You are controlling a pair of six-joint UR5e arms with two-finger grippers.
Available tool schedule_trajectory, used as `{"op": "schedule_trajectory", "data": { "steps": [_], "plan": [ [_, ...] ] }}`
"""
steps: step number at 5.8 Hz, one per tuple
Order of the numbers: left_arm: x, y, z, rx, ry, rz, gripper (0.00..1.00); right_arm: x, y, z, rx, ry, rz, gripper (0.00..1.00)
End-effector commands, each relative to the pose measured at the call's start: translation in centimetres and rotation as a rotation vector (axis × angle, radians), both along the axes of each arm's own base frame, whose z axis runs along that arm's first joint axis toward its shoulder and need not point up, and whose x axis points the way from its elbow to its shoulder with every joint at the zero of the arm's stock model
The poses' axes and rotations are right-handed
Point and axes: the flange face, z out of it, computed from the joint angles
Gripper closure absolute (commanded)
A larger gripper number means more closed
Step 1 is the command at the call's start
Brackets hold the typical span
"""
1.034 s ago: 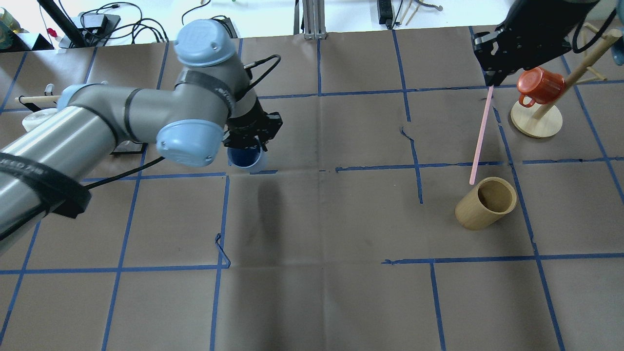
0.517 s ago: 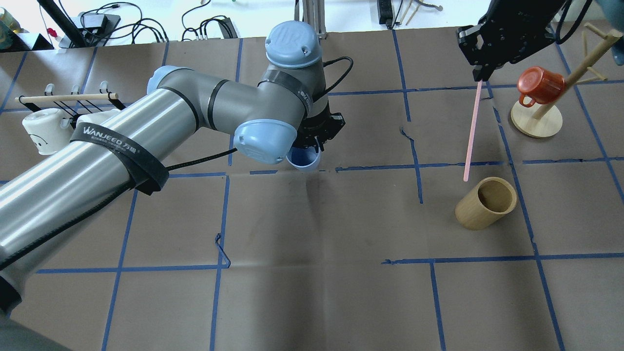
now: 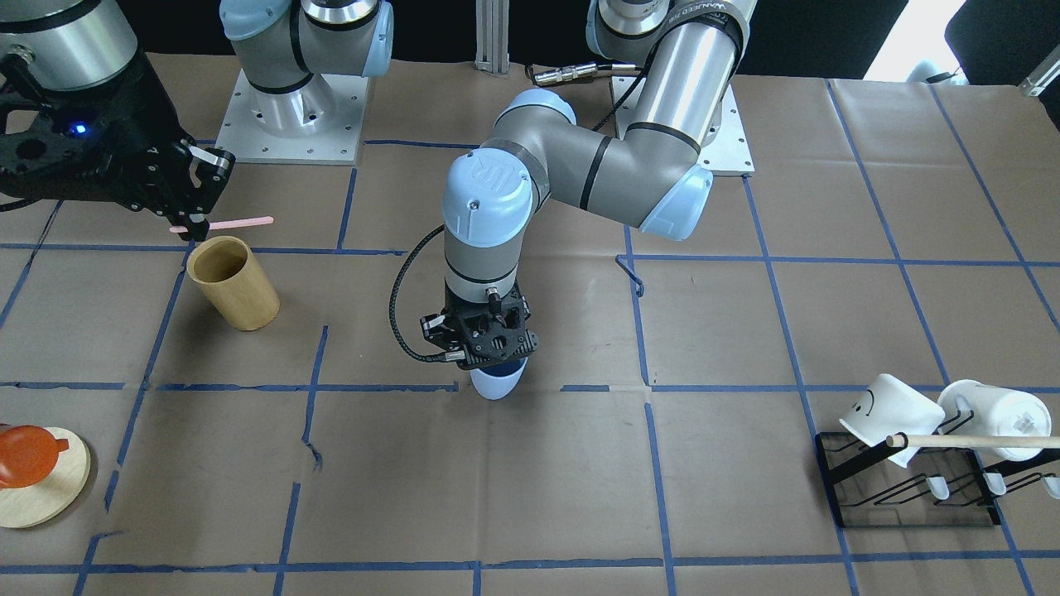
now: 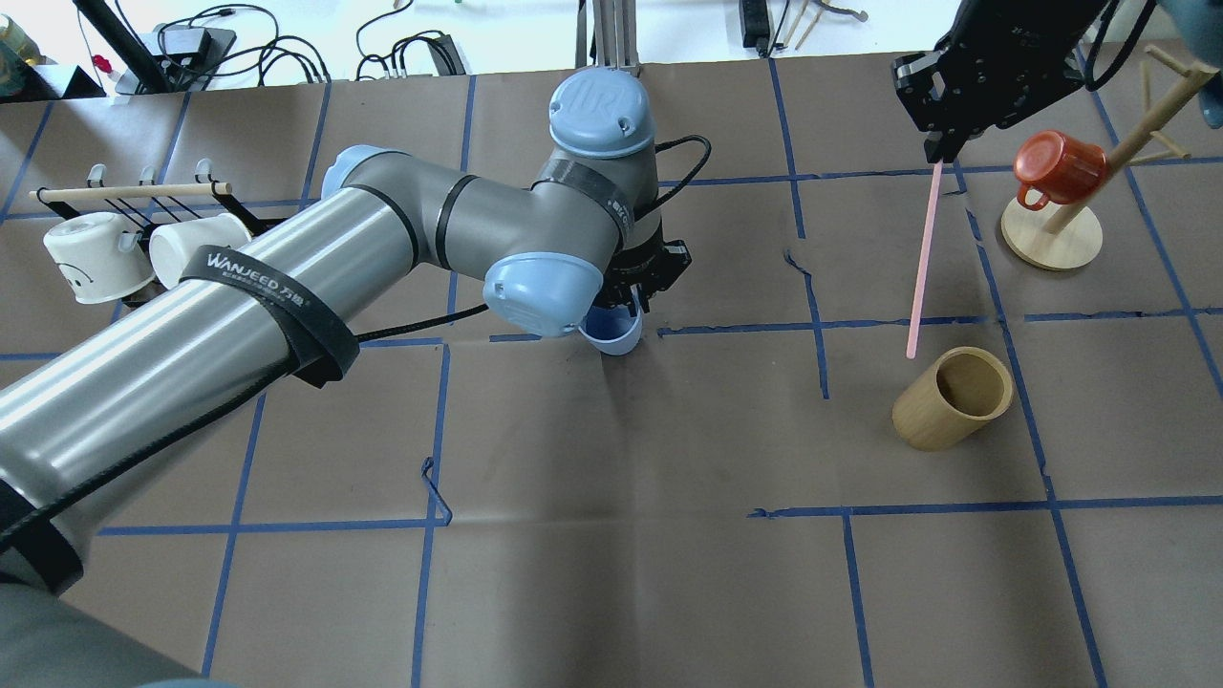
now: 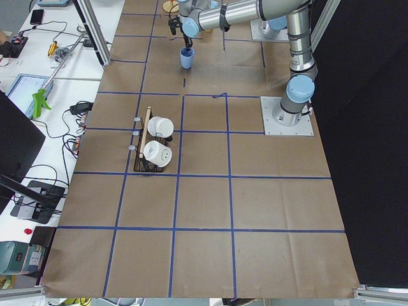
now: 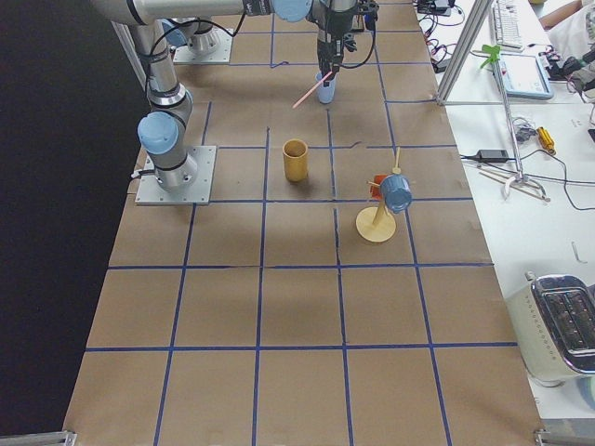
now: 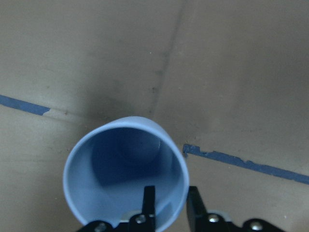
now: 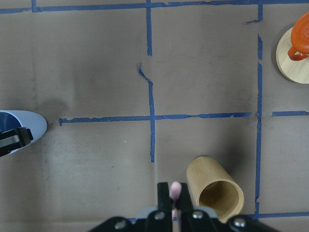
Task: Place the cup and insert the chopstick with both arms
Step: 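Carry the blue cup to the table center and set it down with the left gripper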
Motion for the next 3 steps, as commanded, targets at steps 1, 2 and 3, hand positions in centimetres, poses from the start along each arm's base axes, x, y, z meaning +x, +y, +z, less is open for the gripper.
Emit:
{"op": "schedule_trajectory", "data": {
  "steps": [1,2,3],
  "plan": [
    [1.1,-0.5,4.1,-0.064,0.007,-0.043,0.01,0.0,0.0,-0.9,0.008,0.003,-0.001,0.91],
    [3.1,0.4,7.7,-0.061,0.003,-0.056,0.02,0.0,0.1,-1.1,0.008,0.003,-0.001,0.91],
    [8.7,1.0,12.8,-0.036,-0.015,-0.143,0.02,0.0,0.1,-0.6,-0.004,0.002,-0.002,0.91]
  ]
}}
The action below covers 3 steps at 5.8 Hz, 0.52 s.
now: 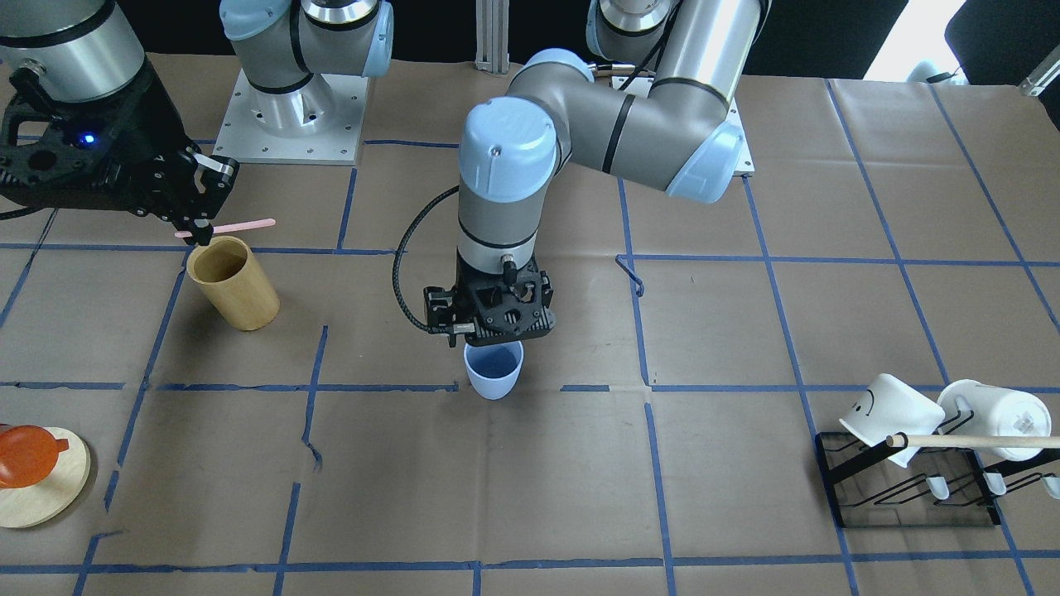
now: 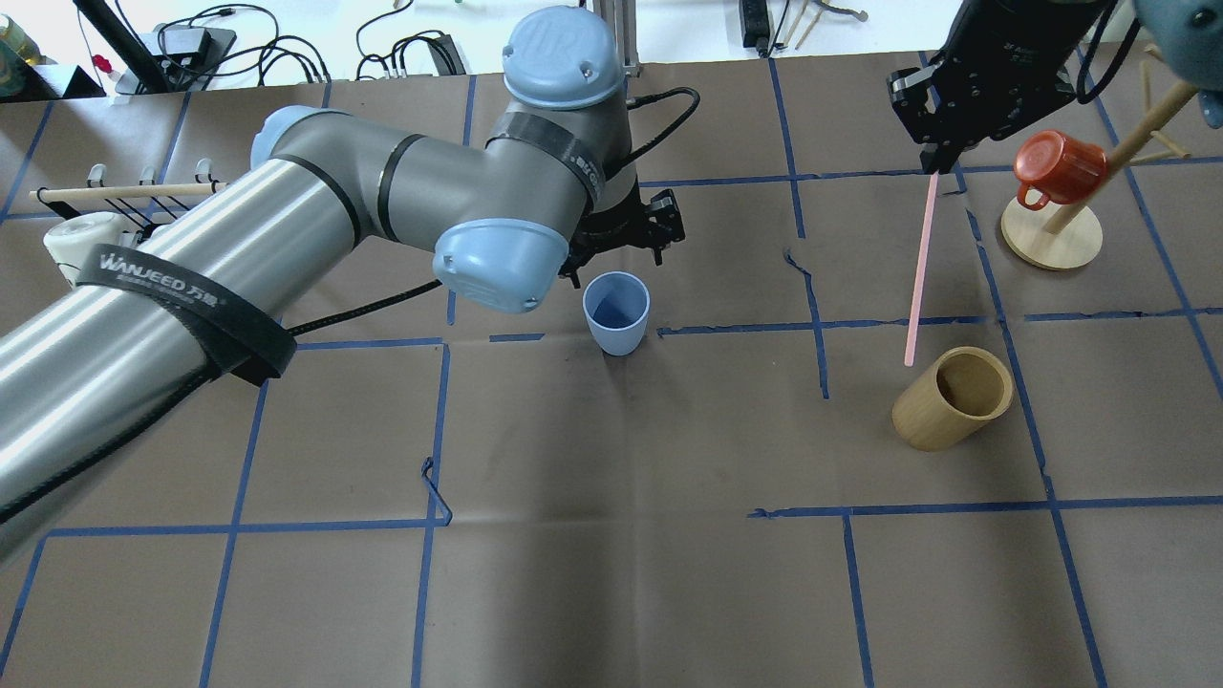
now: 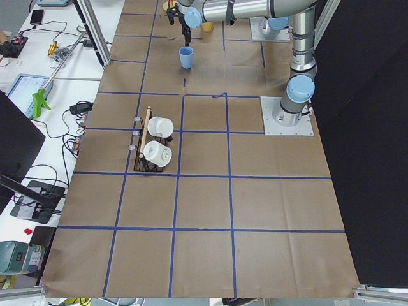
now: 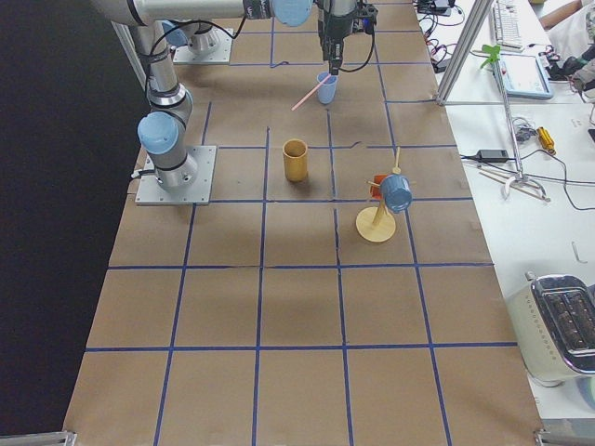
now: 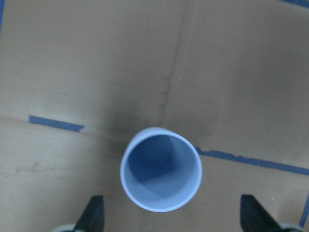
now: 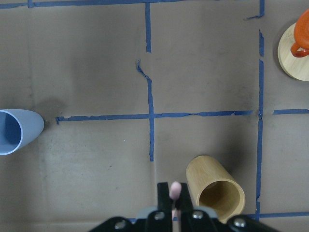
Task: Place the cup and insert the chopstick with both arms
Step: 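Release the blue cup and withdraw the left gripper while the right carries the chopstick over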
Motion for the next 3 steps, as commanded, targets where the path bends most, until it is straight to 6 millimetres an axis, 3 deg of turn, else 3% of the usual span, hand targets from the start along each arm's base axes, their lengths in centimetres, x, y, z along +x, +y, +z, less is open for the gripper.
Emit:
{"op": "schedule_trajectory", "data": {
  "steps": [1,2,3],
  "plan": [
    [8.8,2.1,8.3,0.025,-0.016,-0.122,0.02,0.6,-0.4,0.8,-0.035,-0.016,-0.014,0.91],
    [12.9,2.2,10.0,0.040,-0.028,-0.105,0.02,3.3,-1.9,0.6,-0.049,-0.022,-0.032,0.91],
    [16.9,2.7,10.5,0.058,-0.035,-0.143,0.02,8.5,-4.0,1.2,-0.076,-0.021,-0.030,0.91]
  ]
}}
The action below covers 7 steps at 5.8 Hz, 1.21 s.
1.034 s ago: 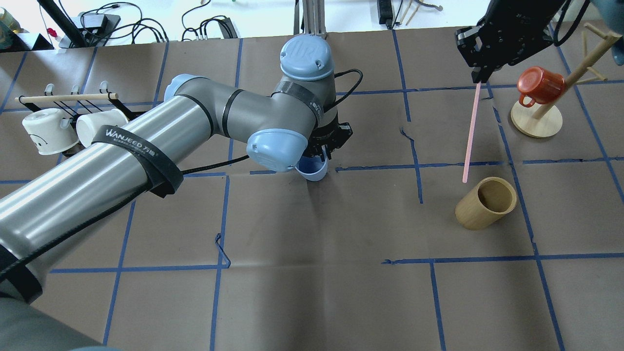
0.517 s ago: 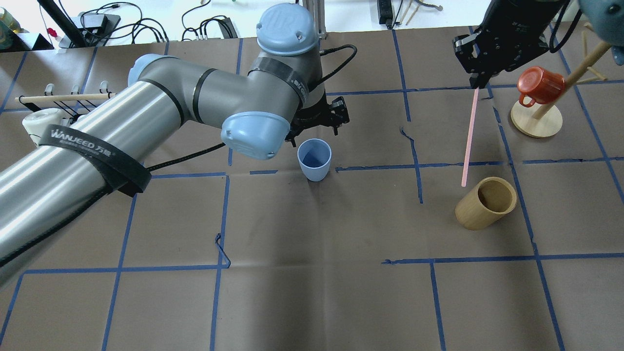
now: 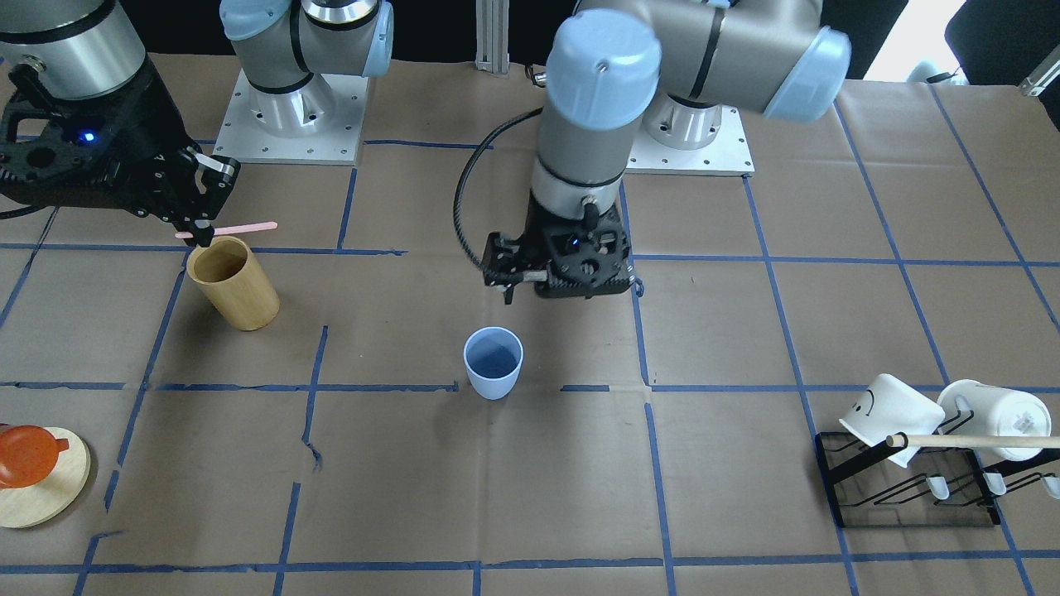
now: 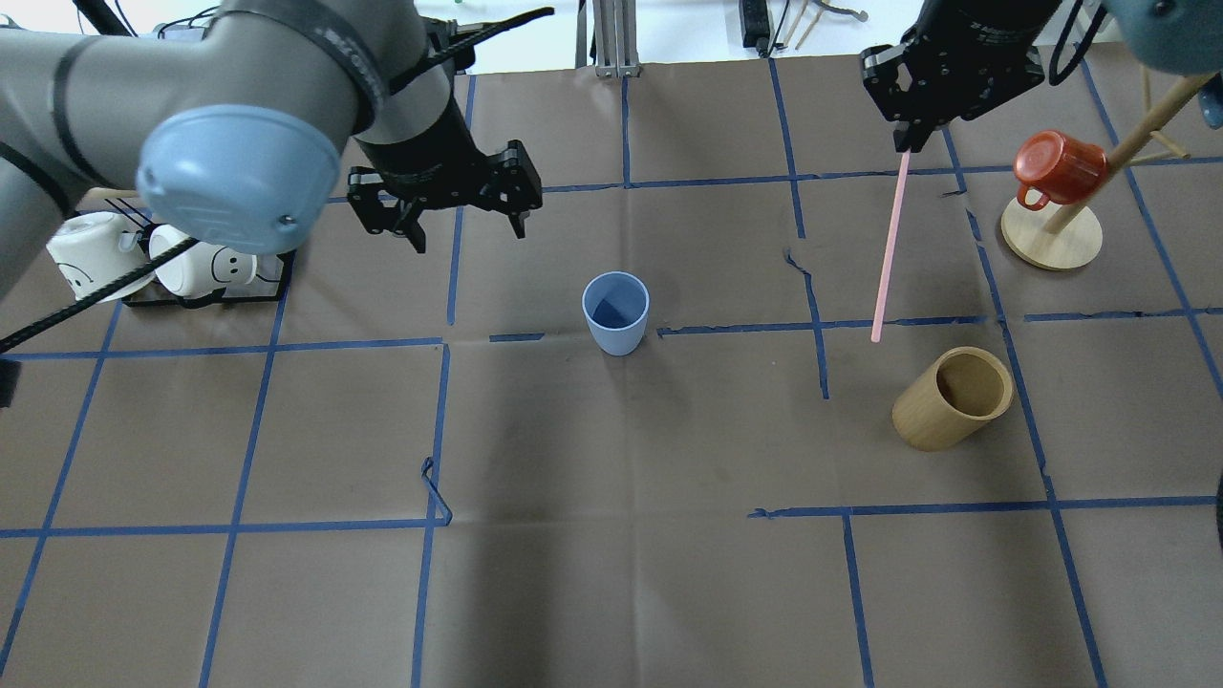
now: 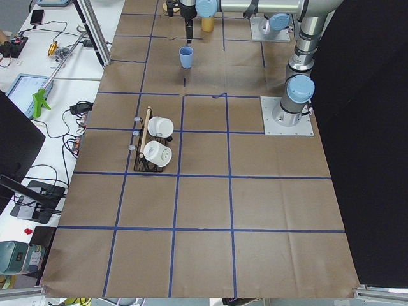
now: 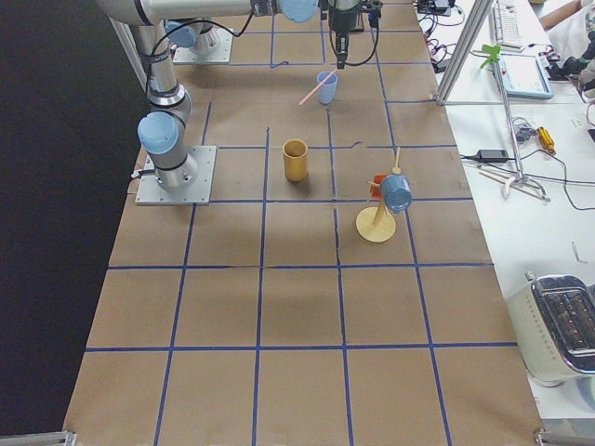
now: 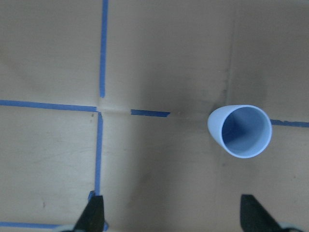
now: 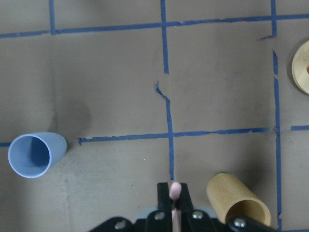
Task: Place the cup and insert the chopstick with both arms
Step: 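Release the blue cup and withdraw the left gripper while the right carries the chopstick over, then lower the pink chopstick into the blue cup with the right gripper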
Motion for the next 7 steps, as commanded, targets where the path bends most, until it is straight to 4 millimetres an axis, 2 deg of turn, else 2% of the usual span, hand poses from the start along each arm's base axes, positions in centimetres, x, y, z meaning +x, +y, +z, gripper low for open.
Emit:
{"op": "schedule_trajectory", "data": {
  "steps": [1,2,3,6,7],
  "plan": [
    [6.9,0.3,1.6,0.008,-0.006,-0.036,0.02,10.1,-3.8,0.7,-0.049,-0.009,-0.036,0.91],
    [8.0,-0.2,2.3,0.029,-0.008,-0.021,0.02,16.2,-5.3,-0.9,-0.054,0.001,-0.048,0.91],
    [8.0,0.2,2.9,0.037,-0.014,-0.021,0.02,19.3,-6.4,-2.6,-0.056,0.026,-0.059,0.91],
    [7.8,0.3,2.9,0.037,-0.014,-0.019,0.02,20.6,-8.3,-7.4,-0.017,0.024,-0.104,0.92],
    [7.9,0.3,3.0,0.036,-0.014,-0.016,0.01,20.7,-8.4,-10.2,-0.008,0.023,-0.130,0.92]
  ]
}}
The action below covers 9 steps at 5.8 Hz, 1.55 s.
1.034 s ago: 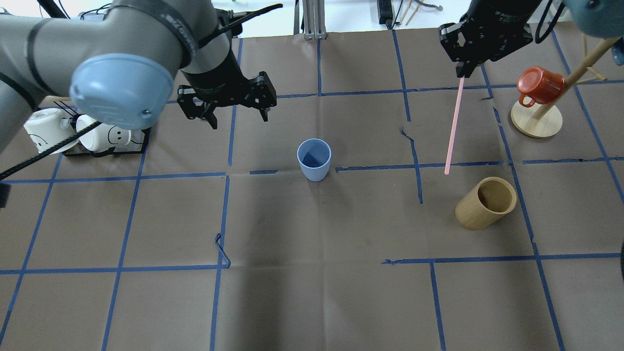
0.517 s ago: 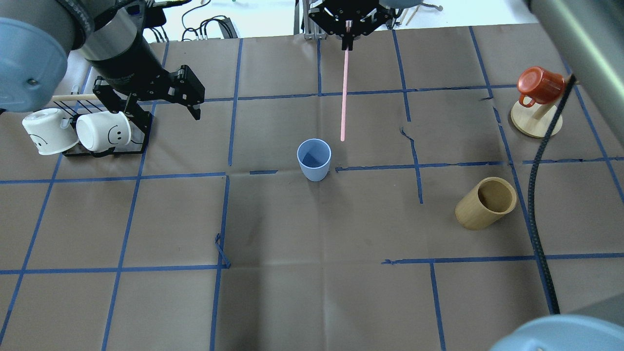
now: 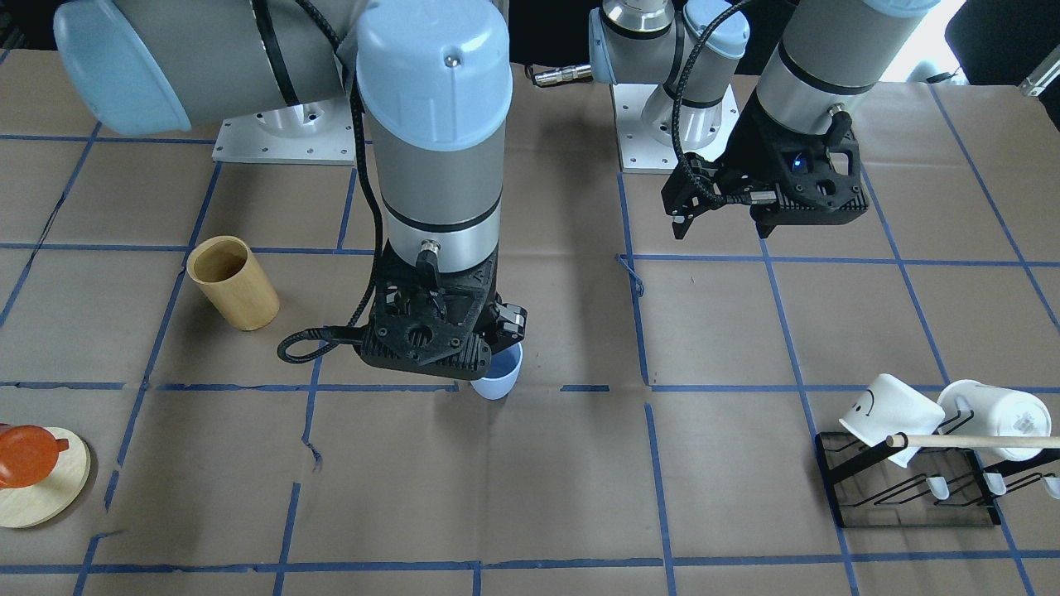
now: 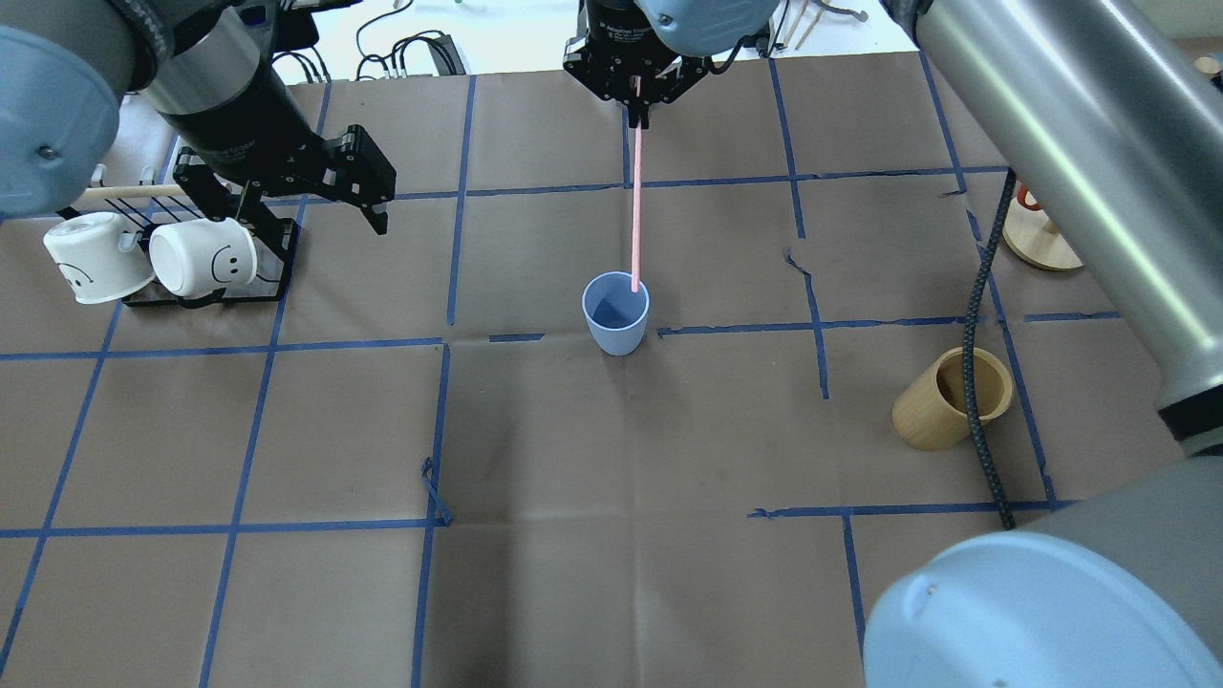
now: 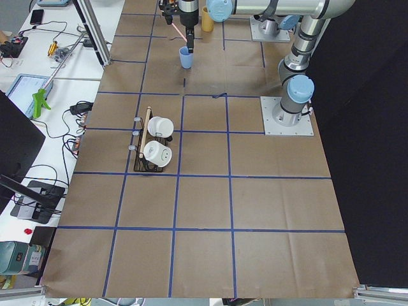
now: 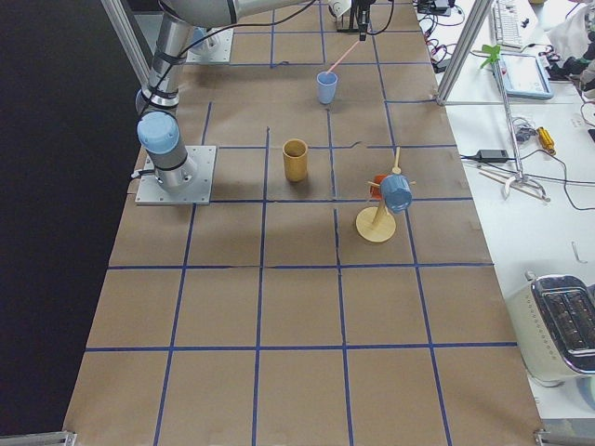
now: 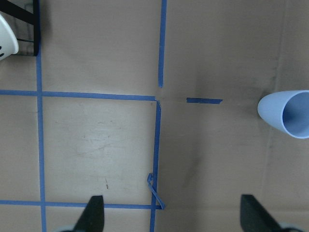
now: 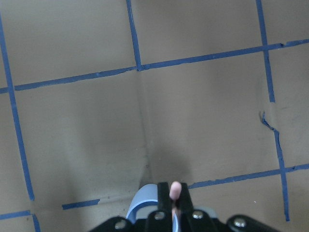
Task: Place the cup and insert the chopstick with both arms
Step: 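Lower the pink chopstick into the blue cup with the right gripper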
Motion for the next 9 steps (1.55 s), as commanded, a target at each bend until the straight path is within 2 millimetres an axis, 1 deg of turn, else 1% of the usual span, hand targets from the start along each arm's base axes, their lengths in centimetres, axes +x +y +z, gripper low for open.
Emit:
{"op": "schedule_trajectory", "data": {
  "steps": [1,2,3,4,5,6,7,8,9],
  "plan": [
    [0.1,0.0,0.0,0.000,0.000,0.008,0.01,0.3,0.2,-4.8,0.000,-0.007,-0.023,0.91],
    [0.1,0.0,0.0,0.000,0.000,0.008,0.01,2.1,1.3,-6.1,-0.002,-0.013,0.006,0.91],
    [0.1,0.0,0.0,0.000,0.000,0.008,0.01,2.5,1.6,-6.3,0.000,-0.013,0.014,0.90],
    [0.0,0.0,0.0,0.001,0.000,0.006,0.01,2.5,1.5,-6.6,0.003,-0.009,0.023,0.36],
    [0.0,0.0,0.0,0.001,0.000,0.006,0.01,2.5,1.5,-6.4,0.003,-0.011,0.028,0.00],
    [0.0,0.0,0.0,0.001,0.000,0.006,0.01,1.7,1.1,-5.0,-0.011,-0.021,0.017,0.00],
    [0.0,0.0,0.0,0.001,0.000,0.008,0.01,-0.1,1.6,-0.8,-0.029,-0.046,0.033,0.00],
    [0.0,0.0,0.0,0.001,0.000,0.006,0.01,-5.3,2.3,2.9,0.004,-0.019,0.062,0.00],
    [0.0,0.1,-0.1,0.004,0.000,0.006,0.01,-11.4,3.8,5.5,0.063,-0.004,0.072,0.00]
  ]
}}
